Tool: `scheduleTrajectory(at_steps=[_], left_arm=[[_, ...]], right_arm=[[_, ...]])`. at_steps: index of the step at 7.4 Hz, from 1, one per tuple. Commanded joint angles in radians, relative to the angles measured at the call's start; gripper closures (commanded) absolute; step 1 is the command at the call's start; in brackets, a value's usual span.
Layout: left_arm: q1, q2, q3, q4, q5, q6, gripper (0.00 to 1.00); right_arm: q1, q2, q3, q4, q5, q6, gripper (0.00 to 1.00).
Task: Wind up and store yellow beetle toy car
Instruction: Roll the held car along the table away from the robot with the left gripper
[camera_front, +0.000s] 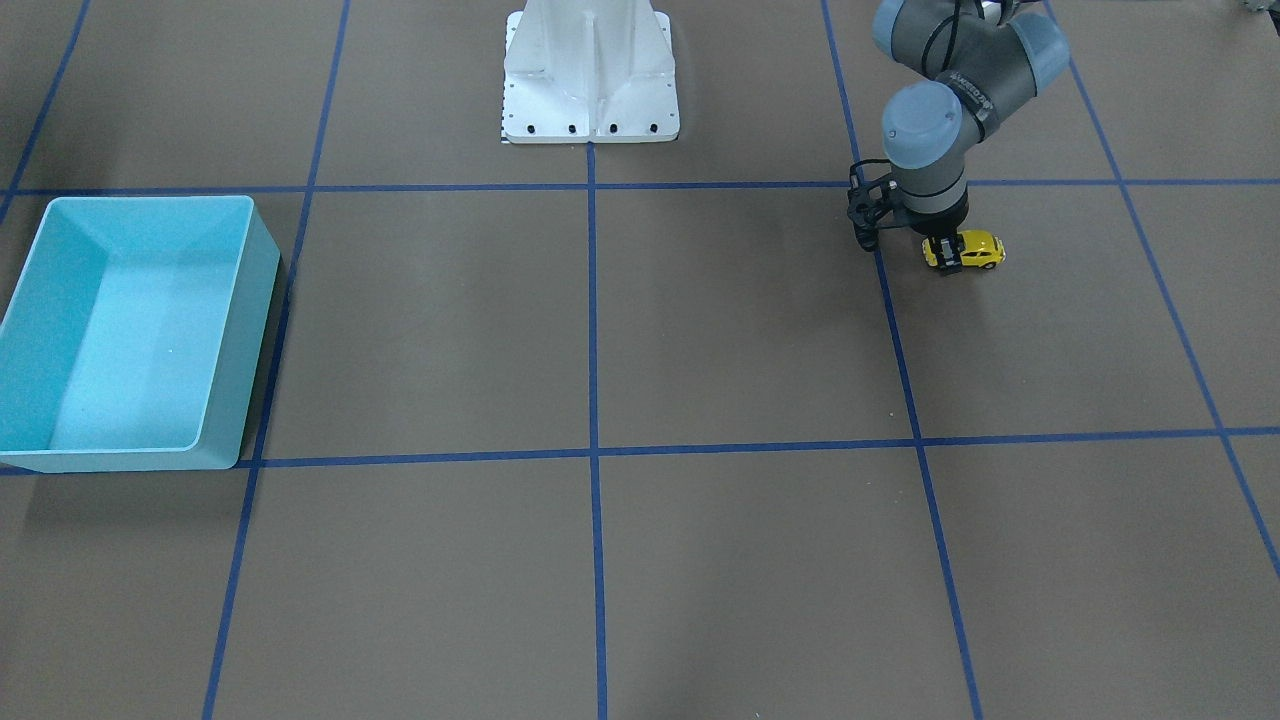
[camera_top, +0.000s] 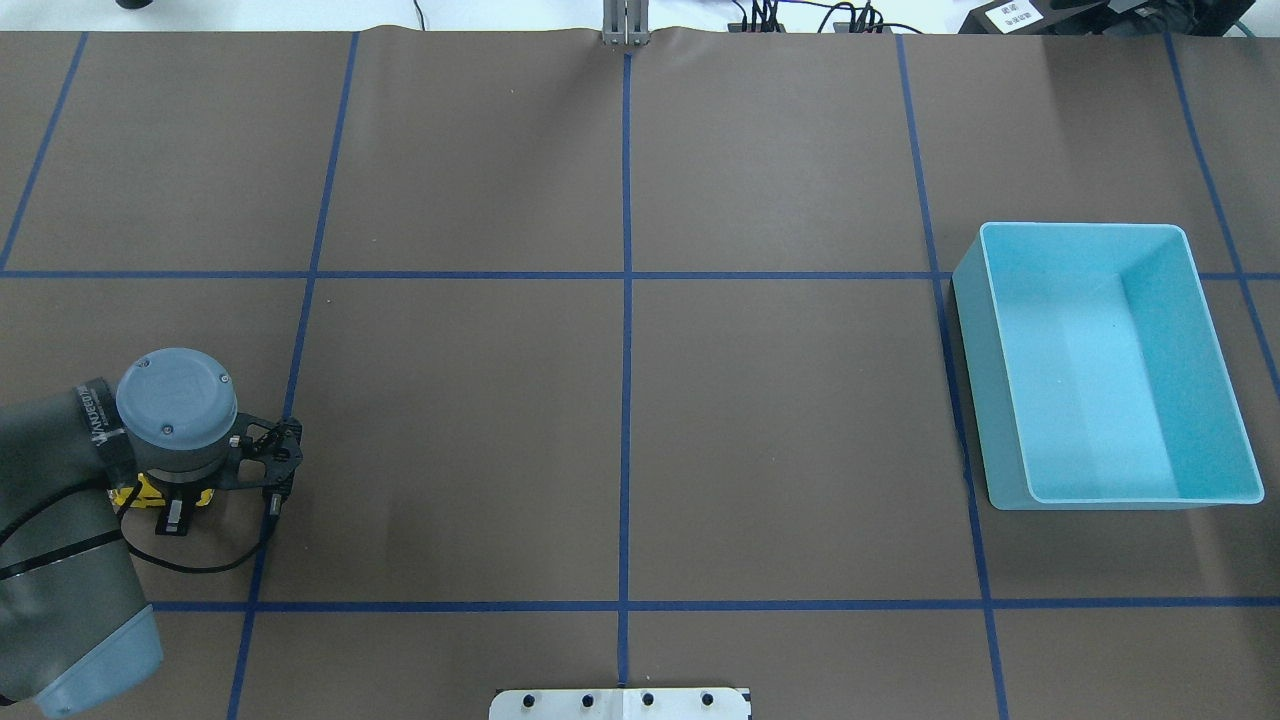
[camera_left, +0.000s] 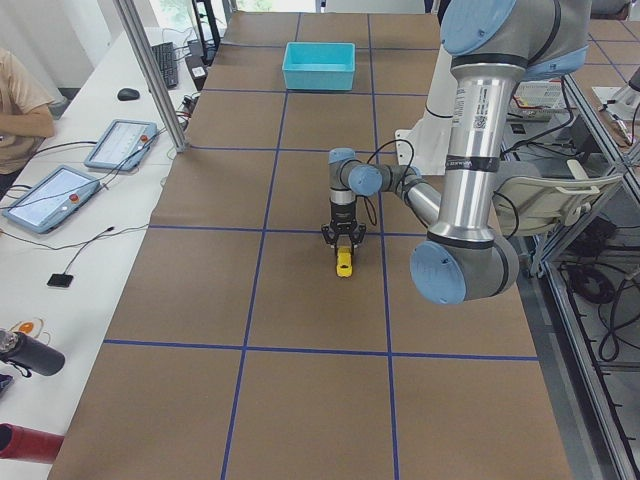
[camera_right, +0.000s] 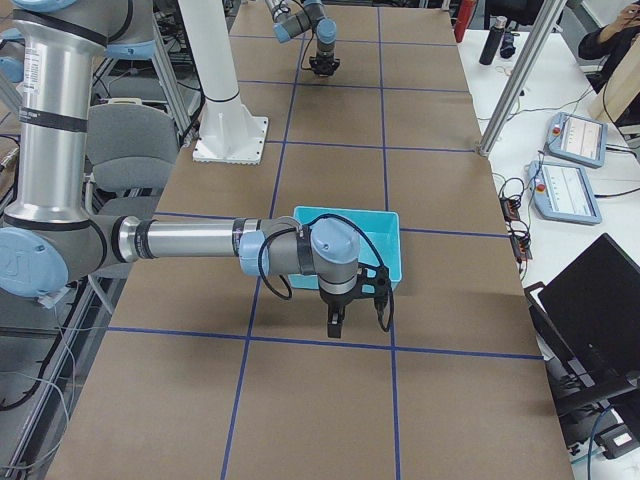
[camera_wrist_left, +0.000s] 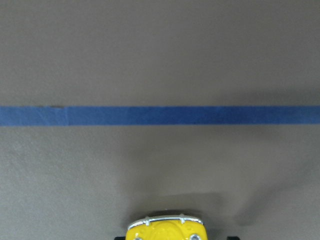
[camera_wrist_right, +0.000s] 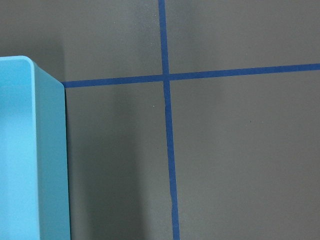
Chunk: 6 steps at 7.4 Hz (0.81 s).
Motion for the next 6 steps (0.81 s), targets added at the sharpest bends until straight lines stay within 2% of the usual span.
scheduleTrajectory(at_steps=[1,2,4,6], left_arm=[[-0.002,0.015,-0.062,0.000,0.001,-0.005,0.95],[-0.003,0.023,-0.090,0.003,0.002,-0.008,1.00],[-0.018,0.014,-0.122,-0.023,0.001,0.000,1.00],[-0.034,0.003,-0.130,-0.128,0.001,-0.007,1.00]], right_arm=[[0.000,-0.001,0.000,0.000,0.000,-0.001,0.00],[0.003,-0.001,0.000,0.000,0.000,-0.001,0.00],[0.015,-0.001,0.000,0.000,0.000,0.000,0.00],[0.015,-0.003,0.002,0.000,0.001,0.000,0.00]])
